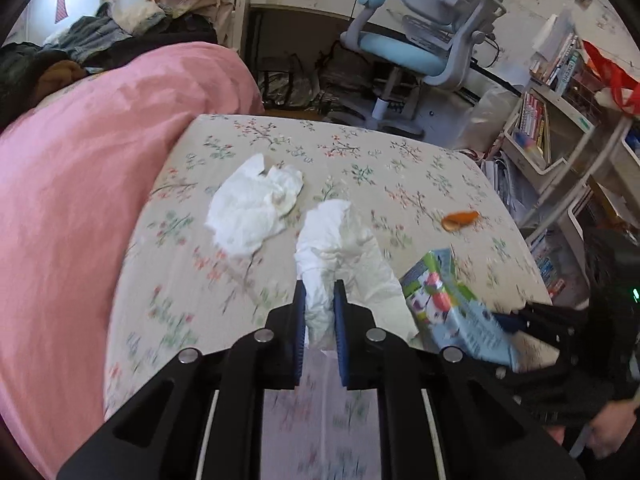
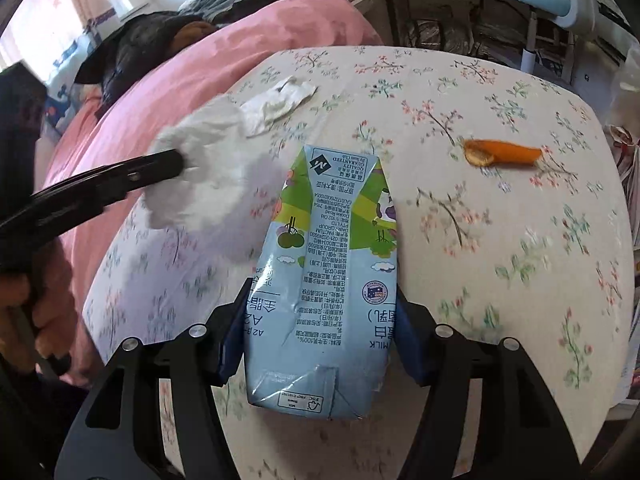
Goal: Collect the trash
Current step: 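Grasp the blue-green milk carton with the right gripper while the left gripper closes on the tissue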
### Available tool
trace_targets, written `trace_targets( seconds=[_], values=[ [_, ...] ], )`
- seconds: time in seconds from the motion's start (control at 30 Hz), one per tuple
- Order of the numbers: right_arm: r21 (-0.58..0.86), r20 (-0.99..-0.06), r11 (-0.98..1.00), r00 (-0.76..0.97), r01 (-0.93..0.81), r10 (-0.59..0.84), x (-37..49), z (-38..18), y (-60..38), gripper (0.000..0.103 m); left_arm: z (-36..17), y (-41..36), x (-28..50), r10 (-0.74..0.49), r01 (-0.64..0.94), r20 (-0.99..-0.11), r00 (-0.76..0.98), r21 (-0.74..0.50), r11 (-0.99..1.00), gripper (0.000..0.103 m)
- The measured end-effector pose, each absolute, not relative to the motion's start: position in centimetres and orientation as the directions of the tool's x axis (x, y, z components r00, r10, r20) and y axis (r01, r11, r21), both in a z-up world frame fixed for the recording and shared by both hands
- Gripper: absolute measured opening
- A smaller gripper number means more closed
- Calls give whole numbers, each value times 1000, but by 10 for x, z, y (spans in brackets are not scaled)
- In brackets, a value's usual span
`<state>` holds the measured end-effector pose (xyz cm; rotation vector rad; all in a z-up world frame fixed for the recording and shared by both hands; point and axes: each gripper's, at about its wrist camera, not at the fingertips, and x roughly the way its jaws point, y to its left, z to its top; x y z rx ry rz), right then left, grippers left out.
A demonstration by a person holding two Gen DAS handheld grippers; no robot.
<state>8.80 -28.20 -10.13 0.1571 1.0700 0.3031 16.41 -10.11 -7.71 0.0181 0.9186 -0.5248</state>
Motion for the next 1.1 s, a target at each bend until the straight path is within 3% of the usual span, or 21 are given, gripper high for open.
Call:
trace_targets(
  seconds=[0.2, 0.27, 0.3, 0.33, 0.47, 1.1],
  values=[
    [283, -844, 944, 424, -168, 328, 70, -104, -290, 60, -86, -91, 130, -335, 428, -825, 456, -126, 895, 15],
    [284, -843, 945, 428, -162, 326, 66, -103, -291, 60, -91, -93, 128, -305, 428, -840, 448, -98, 899, 31],
    [281, -843, 946, 430, -159, 323, 65, -103, -290, 60, -92, -93, 127, -287, 418, -838, 465, -78, 905, 54],
    [280, -843, 947, 432, -158, 321, 65, -103, -289, 60, -92, -91, 126, -273, 410, -831, 484, -61, 910, 62],
    [268, -844, 951, 438, -156, 309, 64, -105, -287, 62, -93, -95, 124, -253, 415, -830, 497, -28, 909, 74],
    [225, -855, 960, 438, -166, 276, 89, -109, -283, 66, -97, -113, 132, -252, 496, -842, 477, 21, 868, 78]
  ],
)
